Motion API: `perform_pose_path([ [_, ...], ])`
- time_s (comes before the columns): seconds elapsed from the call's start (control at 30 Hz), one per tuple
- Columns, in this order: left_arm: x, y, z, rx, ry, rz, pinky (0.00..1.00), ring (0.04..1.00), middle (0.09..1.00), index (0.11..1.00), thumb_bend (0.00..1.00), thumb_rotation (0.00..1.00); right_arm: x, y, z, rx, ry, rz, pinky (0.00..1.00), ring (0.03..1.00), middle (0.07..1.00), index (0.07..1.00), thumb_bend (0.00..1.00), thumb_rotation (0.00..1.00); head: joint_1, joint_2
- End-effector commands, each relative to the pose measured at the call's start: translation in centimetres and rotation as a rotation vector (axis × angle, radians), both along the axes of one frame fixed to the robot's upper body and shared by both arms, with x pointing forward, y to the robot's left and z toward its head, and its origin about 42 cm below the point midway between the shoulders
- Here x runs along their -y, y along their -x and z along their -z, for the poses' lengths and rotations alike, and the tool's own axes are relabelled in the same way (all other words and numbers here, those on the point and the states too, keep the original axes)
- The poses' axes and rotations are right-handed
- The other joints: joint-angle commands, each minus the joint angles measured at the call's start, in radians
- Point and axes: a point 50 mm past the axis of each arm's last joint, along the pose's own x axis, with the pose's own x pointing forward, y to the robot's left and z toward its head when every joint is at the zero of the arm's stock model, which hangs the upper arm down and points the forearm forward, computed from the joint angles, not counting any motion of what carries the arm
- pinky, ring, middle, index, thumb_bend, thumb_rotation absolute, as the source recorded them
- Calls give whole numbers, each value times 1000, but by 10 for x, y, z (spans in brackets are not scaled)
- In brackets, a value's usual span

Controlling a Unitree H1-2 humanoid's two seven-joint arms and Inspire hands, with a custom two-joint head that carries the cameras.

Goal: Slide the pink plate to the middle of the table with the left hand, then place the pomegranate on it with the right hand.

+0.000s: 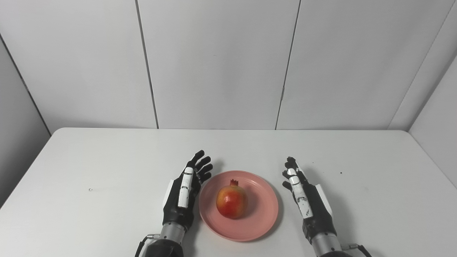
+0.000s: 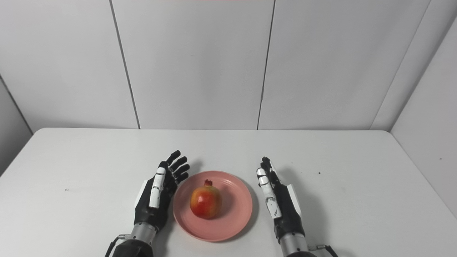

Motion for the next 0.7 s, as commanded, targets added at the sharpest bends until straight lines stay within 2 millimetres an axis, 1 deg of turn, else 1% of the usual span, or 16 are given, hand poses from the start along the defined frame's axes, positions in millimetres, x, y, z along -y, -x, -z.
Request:
perform_pose_path([
  [0.0, -2, 6, 12, -62, -12, -2, 868, 861, 871, 859, 392, 1000, -2, -2, -16, 89, -28, 3, 910, 938, 957, 958, 263, 1000, 1, -2],
  [0.43, -2, 9, 11, -65, -5, -2, 866, 861, 875, 862, 399, 1000, -4, 1, -16, 78, -64, -10, 943, 956, 967, 963, 256, 1000, 1, -14],
  [0.67, -3, 10, 11, -63, -8, -3, 864, 859, 874, 861, 399, 1000, -4, 2, -15, 75, -62, -10, 941, 955, 966, 962, 249, 1000, -1, -23],
])
